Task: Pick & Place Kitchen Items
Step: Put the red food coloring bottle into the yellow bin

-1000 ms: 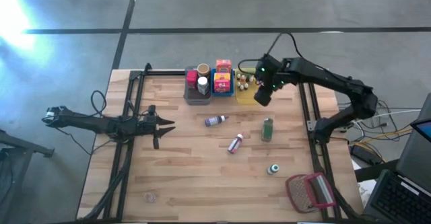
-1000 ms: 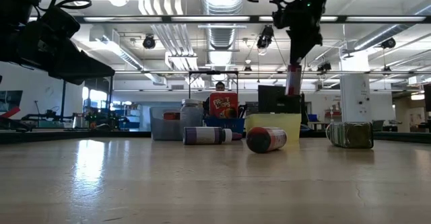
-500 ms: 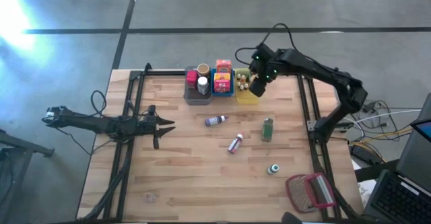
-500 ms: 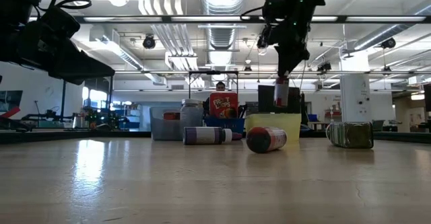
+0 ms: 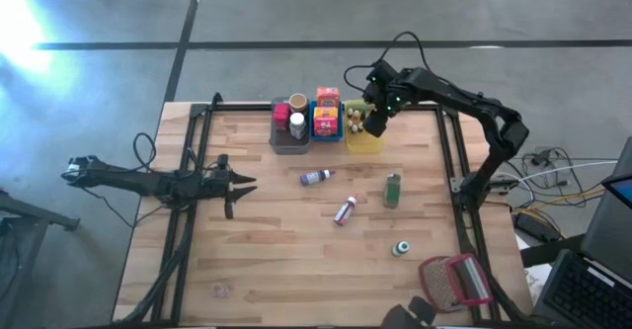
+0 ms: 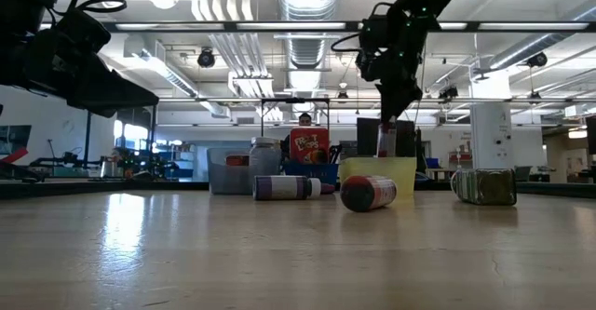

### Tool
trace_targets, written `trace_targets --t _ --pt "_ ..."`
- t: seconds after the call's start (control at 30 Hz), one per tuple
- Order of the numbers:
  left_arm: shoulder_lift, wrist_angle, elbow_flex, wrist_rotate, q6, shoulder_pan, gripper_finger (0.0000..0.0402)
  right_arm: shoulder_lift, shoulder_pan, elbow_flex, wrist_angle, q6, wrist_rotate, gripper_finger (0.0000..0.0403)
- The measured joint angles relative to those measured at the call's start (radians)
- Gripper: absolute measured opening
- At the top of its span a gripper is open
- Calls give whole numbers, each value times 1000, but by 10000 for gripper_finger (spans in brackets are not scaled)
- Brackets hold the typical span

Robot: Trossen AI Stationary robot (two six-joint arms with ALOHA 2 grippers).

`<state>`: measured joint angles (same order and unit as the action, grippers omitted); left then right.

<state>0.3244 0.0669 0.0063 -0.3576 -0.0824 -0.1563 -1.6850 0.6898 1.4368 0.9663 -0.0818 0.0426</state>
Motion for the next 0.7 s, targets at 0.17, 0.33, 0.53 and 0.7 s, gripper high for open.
trace_targets --t 0.17,0.33,0.53,0.7 --pt "0 0 0 0 0 0 108 -24 19 0 -20 -5 19 134" --pt "0 0 0 0 0 0 108 -44 31 -1 -32 -20 25 116" --pt "0 0 0 0 0 0 108 -66 45 -1 -38 -18 47 133" --pt "0 0 0 0 0 0 108 -100 45 -1 -47 -28 45 129"
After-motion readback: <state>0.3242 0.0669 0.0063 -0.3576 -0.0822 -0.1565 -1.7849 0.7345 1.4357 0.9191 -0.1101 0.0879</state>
